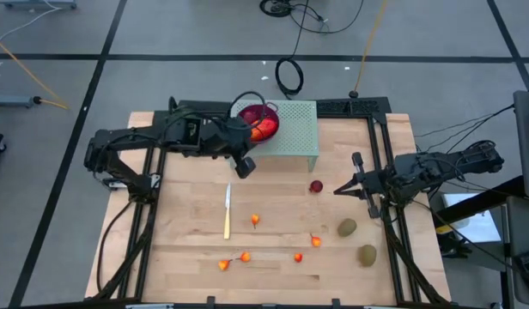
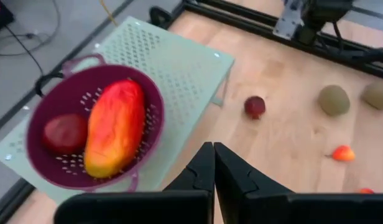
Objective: Pick & Place Fruit
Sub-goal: Put the kiwi into the strainer bowl on the shelf
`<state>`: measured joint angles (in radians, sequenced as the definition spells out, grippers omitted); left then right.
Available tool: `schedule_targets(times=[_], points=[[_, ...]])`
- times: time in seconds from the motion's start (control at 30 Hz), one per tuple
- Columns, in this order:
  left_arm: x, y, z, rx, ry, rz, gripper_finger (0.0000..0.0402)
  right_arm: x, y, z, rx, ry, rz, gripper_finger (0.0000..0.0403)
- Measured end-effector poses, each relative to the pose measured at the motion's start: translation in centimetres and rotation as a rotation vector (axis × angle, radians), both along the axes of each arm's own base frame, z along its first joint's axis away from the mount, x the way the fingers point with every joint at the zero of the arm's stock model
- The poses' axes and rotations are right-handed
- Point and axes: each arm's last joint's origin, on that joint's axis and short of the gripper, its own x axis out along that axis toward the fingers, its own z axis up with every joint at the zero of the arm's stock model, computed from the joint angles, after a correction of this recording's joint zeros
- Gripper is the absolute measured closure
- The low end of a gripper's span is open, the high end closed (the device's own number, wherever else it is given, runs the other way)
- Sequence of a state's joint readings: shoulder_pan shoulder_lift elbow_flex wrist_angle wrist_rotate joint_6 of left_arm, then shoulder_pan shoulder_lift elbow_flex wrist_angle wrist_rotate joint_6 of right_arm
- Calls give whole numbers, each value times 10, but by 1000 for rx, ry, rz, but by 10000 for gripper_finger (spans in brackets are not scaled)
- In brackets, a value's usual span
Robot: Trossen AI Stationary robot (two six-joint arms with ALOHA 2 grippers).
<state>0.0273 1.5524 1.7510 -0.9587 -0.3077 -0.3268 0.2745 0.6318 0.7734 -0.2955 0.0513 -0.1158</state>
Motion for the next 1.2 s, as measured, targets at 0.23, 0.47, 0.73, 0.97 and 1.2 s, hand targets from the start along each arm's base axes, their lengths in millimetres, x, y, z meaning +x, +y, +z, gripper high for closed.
schedule_targets(times=[0.23,0.47,0.73,0.97,1.2], points=[[-2,-8,-35,-55,-68,-32,398,19,5,-13,-26,93,0,399],[-34,-14,-77,-95,-190,-54,397,36,9,-26,-41,177,-12,399],[-84,-14,-103,-91,-345,-69,399,57,0,-42,45,292,-127,399],[-119,-14,-117,-92,-419,-69,398,69,-10,-53,104,358,-211,399],[-143,-13,-123,-44,-487,-98,395,75,-12,-61,132,409,-241,399]])
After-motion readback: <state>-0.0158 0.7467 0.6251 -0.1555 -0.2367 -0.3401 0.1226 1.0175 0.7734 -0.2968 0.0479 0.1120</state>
